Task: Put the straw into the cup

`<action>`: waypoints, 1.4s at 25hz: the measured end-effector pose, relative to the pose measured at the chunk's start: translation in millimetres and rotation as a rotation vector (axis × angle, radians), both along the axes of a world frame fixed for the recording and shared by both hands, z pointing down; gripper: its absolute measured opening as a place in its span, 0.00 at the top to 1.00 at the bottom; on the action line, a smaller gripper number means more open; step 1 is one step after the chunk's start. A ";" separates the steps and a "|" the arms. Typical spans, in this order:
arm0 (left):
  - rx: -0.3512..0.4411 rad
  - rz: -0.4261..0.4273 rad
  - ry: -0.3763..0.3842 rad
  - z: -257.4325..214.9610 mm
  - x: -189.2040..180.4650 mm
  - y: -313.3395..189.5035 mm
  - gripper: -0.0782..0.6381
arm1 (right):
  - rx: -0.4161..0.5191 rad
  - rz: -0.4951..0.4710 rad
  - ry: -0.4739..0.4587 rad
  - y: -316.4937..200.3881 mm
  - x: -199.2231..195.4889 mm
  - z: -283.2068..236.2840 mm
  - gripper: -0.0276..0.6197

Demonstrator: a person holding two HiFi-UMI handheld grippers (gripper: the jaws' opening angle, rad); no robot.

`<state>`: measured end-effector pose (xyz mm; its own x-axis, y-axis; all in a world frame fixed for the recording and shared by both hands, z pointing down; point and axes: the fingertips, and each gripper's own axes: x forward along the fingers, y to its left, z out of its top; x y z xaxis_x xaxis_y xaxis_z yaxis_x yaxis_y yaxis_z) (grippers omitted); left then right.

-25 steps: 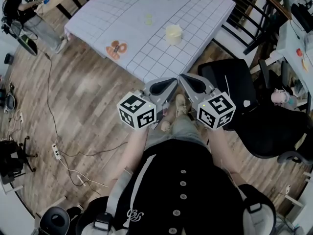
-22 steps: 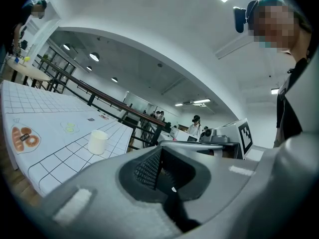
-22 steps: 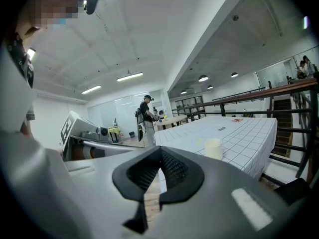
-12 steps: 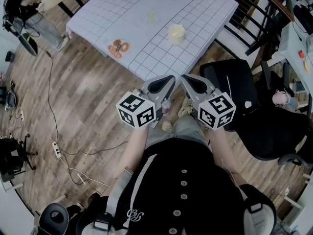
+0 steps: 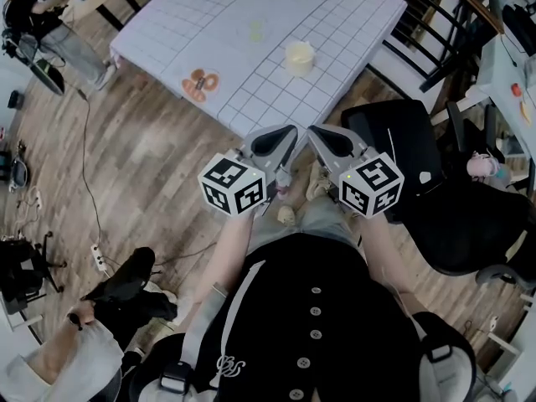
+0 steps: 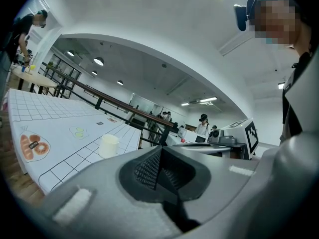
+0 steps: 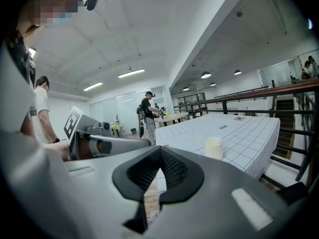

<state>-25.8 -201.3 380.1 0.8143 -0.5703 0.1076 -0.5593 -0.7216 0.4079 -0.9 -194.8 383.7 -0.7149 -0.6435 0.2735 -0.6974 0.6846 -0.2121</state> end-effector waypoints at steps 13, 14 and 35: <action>-0.012 0.025 -0.018 2.0 5.2 3.8 0.89 | -0.004 0.029 0.001 2.8 5.6 -1.3 0.96; -0.014 0.025 -0.019 2.9 4.9 5.1 0.89 | -0.005 0.031 0.000 3.9 5.6 -1.0 0.96; 0.005 0.060 -0.038 1.2 2.5 22.4 0.89 | 0.019 0.085 -0.011 17.7 5.5 -4.3 0.96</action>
